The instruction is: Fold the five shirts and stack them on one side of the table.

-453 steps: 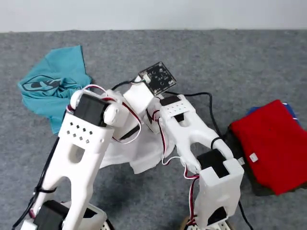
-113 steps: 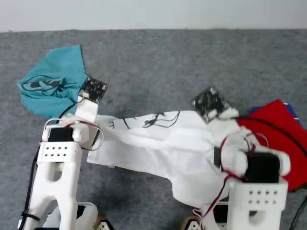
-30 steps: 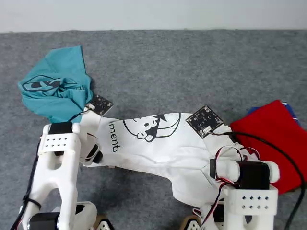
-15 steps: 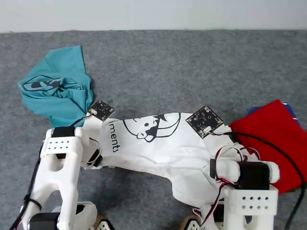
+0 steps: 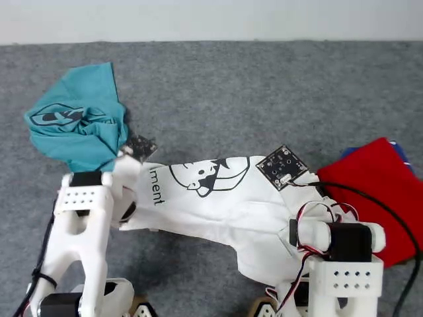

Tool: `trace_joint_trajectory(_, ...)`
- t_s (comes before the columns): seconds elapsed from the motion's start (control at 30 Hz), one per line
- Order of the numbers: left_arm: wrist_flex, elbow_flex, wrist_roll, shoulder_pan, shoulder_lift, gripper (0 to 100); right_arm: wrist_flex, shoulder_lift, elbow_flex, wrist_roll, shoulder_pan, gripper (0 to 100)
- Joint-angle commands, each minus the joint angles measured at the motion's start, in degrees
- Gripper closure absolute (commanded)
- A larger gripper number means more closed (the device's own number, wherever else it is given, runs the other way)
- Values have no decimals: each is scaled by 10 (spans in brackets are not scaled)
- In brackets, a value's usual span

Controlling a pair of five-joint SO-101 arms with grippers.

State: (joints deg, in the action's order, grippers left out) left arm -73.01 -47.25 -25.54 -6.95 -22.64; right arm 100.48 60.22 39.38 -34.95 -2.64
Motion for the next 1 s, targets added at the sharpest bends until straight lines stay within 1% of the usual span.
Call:
trace_joint_trajectory(0.0,-65,145,36,-2,-4,987,19,4,-5,16,1,988)
trace_joint_trajectory(0.1,-125,275,58,3,-4,987,-32,5,-16,39,6,988)
trace_joint_trajectory(0.2,-157,369,73,3,-4,987,-109,5,-68,67,5,988)
trace_joint_trajectory(0.27,-168,407,76,3,-4,987,-182,4,-117,86,5,988)
trace_joint_trajectory(0.4,-171,440,76,3,-5,987,-335,-1,-221,133,4,988)
trace_joint_trajectory(0.5,-178,476,78,3,-5,987,-399,-2,-309,149,4,988)
trace_joint_trajectory(0.6,-220,564,107,3,-19,987,-393,-12,-404,149,7,988)
trace_joint_trajectory(0.73,-276,694,131,3,-62,987,-351,-36,-529,149,7,988)
trace_joint_trajectory(0.83,-276,733,134,-2,-113,987,-316,-41,-608,149,7,988)
trace_joint_trajectory(0.97,-276,749,136,2,-221,987,-238,-41,-715,149,8,988)
